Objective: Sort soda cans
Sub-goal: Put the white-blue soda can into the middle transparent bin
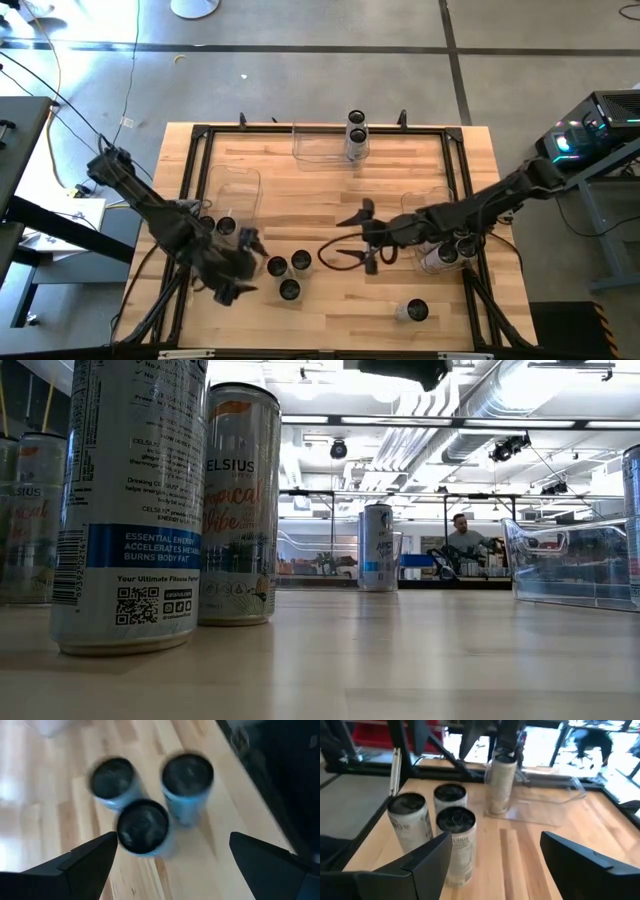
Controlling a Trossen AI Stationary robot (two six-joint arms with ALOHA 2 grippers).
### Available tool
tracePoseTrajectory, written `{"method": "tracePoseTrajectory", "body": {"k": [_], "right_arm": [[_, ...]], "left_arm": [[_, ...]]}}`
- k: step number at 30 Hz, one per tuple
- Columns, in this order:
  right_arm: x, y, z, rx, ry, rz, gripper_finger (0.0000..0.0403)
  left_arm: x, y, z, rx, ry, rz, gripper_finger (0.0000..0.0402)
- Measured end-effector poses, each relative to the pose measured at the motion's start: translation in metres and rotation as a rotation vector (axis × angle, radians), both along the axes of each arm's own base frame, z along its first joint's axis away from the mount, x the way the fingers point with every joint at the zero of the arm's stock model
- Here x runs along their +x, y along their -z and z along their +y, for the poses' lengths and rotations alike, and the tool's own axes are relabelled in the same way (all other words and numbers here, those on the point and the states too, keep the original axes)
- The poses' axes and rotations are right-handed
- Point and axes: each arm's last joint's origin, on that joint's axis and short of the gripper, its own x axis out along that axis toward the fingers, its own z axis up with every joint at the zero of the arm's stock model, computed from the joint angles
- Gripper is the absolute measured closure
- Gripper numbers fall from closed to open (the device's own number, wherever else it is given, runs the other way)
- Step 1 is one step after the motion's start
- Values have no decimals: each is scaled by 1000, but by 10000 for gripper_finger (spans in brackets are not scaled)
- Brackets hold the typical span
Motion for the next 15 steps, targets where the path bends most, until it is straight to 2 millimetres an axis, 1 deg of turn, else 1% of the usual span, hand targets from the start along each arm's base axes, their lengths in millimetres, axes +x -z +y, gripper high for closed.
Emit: {"method": "tracePoseTrajectory", "body": {"k": [2,6,12,15], "right_arm": [[-7,-5,4,-13,14,-3,104],[-16,-10,13,-29,18,-12,104],[-19,-10,19,-41,24,-12,104],[-20,-10,19,-37,26,-13,104]], "left_arm": [[4,10,-5,33,35,38,21],[14,22,-9,63,-1,69,21],[26,37,-9,124,-92,70,21],[32,41,-6,87,-140,96,21]]}}
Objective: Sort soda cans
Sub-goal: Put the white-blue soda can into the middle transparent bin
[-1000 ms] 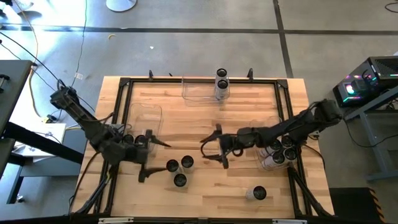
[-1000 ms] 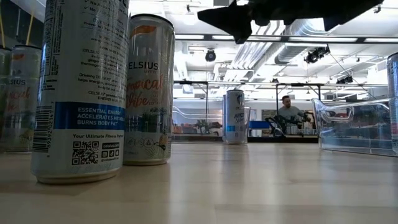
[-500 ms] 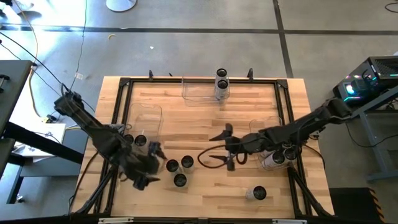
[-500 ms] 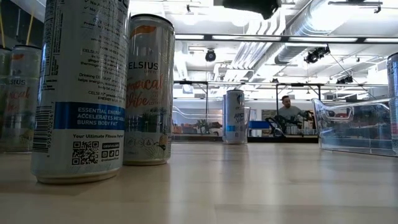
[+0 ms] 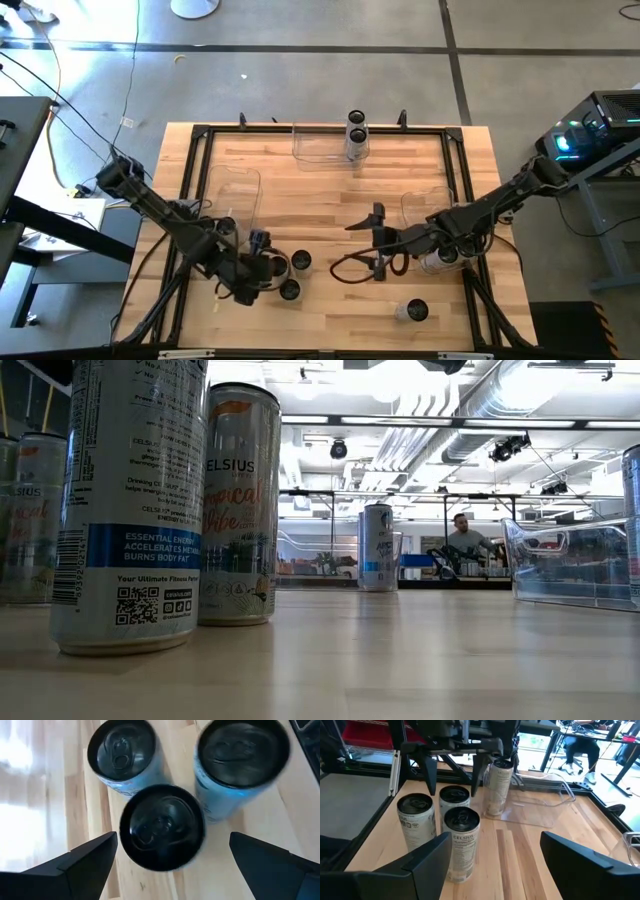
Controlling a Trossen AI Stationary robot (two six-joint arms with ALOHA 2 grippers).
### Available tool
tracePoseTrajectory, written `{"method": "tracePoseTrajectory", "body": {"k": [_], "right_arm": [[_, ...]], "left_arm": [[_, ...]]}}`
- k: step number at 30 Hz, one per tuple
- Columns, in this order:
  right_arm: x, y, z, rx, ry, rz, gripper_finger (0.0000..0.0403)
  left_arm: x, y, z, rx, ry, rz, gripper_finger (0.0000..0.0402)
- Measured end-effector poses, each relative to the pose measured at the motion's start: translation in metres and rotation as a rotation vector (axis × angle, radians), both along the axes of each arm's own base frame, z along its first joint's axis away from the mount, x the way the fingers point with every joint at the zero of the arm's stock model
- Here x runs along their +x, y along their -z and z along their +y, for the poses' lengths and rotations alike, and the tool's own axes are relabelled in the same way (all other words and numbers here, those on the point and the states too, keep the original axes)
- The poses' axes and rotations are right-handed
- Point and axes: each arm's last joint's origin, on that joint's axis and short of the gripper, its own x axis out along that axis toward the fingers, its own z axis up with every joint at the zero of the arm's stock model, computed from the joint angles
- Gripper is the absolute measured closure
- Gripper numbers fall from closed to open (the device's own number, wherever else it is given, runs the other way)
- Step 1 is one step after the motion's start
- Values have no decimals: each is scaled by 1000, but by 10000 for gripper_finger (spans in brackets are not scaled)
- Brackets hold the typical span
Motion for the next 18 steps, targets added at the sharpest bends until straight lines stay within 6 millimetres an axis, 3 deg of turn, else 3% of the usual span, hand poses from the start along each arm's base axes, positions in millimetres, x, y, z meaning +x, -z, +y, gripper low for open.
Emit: {"method": "tracePoseTrajectory", "body": {"k": [10,18], "right_arm": [[0,0,0,19,6,0,104],[-1,1,2,18,-1,3,104]], "left_arm": [[16,8,9,-85,-100,20,35],[24,7,22,-206,-175,54,143]]}}
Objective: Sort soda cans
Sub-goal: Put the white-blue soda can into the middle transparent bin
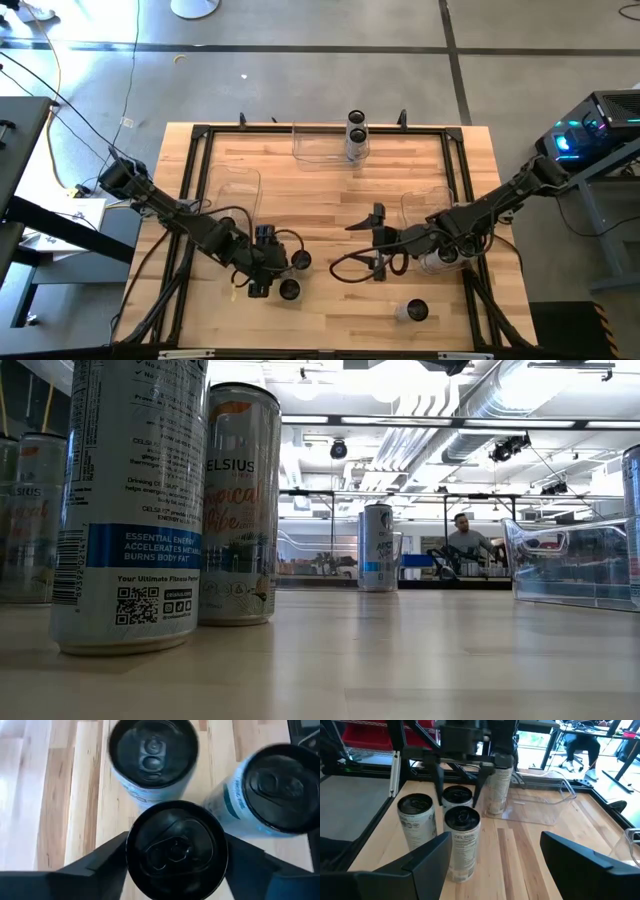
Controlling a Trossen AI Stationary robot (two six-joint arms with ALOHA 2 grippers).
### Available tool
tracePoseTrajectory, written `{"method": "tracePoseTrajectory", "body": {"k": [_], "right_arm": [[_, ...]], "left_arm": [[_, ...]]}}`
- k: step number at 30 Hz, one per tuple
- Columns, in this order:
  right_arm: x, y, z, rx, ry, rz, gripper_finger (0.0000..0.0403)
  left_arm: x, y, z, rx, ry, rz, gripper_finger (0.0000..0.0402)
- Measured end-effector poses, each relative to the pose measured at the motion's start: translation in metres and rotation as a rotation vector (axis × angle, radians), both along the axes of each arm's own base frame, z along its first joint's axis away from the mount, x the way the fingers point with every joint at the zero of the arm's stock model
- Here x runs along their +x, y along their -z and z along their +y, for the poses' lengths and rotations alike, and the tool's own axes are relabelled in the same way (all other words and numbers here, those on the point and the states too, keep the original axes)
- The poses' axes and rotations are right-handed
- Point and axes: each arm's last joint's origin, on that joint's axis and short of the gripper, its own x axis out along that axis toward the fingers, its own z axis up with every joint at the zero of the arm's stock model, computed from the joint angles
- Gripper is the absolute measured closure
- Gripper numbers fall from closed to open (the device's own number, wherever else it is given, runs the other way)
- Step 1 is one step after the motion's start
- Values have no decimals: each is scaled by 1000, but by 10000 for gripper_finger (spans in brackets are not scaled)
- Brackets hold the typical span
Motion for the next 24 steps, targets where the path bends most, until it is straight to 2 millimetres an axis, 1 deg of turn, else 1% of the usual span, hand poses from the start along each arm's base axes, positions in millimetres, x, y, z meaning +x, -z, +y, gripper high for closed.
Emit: {"method": "tracePoseTrajectory", "body": {"k": [1,3,6,8,11,14,16,18,21,24], "right_arm": [[-1,0,2,-2,0,-2,104],[-6,-4,5,-7,12,-17,104],[-17,-12,9,-15,48,-49,104],[-25,-18,12,-19,71,-71,104],[-35,-24,14,-22,94,-85,104],[-42,-26,16,-11,107,-81,104],[-44,-24,18,-7,116,-68,104],[-46,-23,19,-3,126,-58,104],[-48,-20,20,9,137,-37,104],[-48,-19,19,14,143,-29,104]], "left_arm": [[1,0,1,-17,-14,4,157],[-1,-2,4,-47,-56,20,159],[-7,-14,12,-33,-130,111,159],[-10,-32,18,8,-185,138,159],[-7,-67,31,51,-263,73,159],[-1,-96,49,61,-311,12,159],[5,-116,62,54,-328,-50,159],[9,-130,79,76,-335,-95,159],[18,-141,111,134,-355,-152,159],[30,-146,149,145,-378,-217,159]]}}
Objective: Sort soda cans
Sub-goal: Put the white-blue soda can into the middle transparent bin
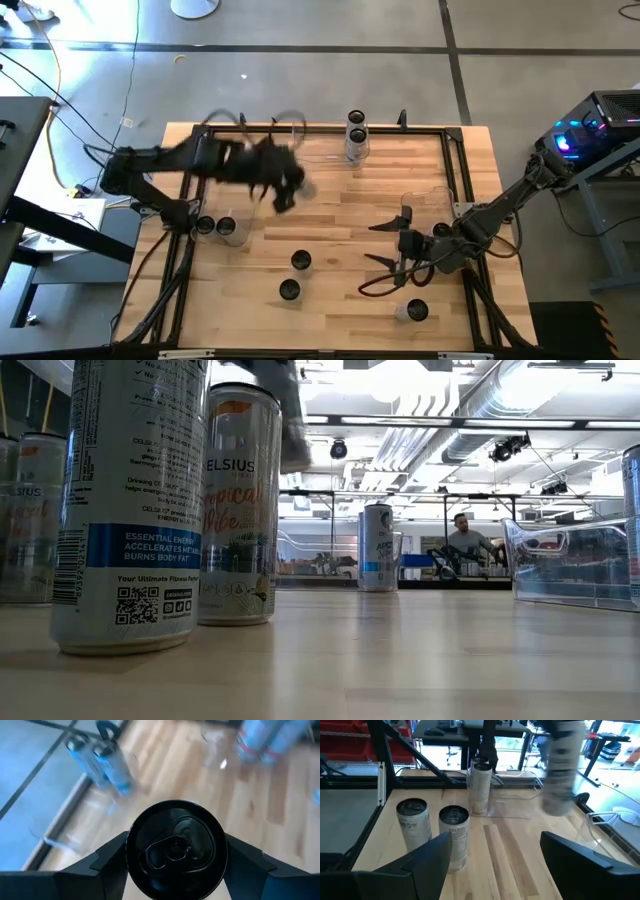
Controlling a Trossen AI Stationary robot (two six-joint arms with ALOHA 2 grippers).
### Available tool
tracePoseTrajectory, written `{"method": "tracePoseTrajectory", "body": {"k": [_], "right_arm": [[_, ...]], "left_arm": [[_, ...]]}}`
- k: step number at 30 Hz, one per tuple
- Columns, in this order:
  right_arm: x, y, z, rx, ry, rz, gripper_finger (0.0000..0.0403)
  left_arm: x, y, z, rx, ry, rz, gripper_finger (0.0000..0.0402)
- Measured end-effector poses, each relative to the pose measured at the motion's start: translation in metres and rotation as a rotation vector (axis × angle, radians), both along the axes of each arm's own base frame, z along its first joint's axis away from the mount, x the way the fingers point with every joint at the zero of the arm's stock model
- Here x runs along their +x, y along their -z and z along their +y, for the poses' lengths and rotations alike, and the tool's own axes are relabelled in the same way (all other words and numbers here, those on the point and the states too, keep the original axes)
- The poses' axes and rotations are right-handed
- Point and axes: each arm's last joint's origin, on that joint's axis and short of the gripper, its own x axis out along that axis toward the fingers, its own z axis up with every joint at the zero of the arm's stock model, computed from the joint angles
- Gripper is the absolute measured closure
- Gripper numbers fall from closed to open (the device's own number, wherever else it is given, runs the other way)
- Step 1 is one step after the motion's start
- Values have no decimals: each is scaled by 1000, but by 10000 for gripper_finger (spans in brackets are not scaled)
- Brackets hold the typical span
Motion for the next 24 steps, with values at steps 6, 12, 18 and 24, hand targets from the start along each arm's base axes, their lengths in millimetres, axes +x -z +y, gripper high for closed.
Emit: {"method": "tracePoseTrajectory", "body": {"k": [6,12,18,24], "right_arm": [[0,0,0,-1,0,1,104],[0,1,0,11,9,2,104],[0,1,0,11,12,2,104],[-1,2,-1,24,20,11,104]], "left_arm": [[30,14,84,15,-49,-83,159],[59,48,160,51,-153,-39,159],[87,80,207,11,-158,1,159],[103,108,224,-8,-171,35,159]]}}
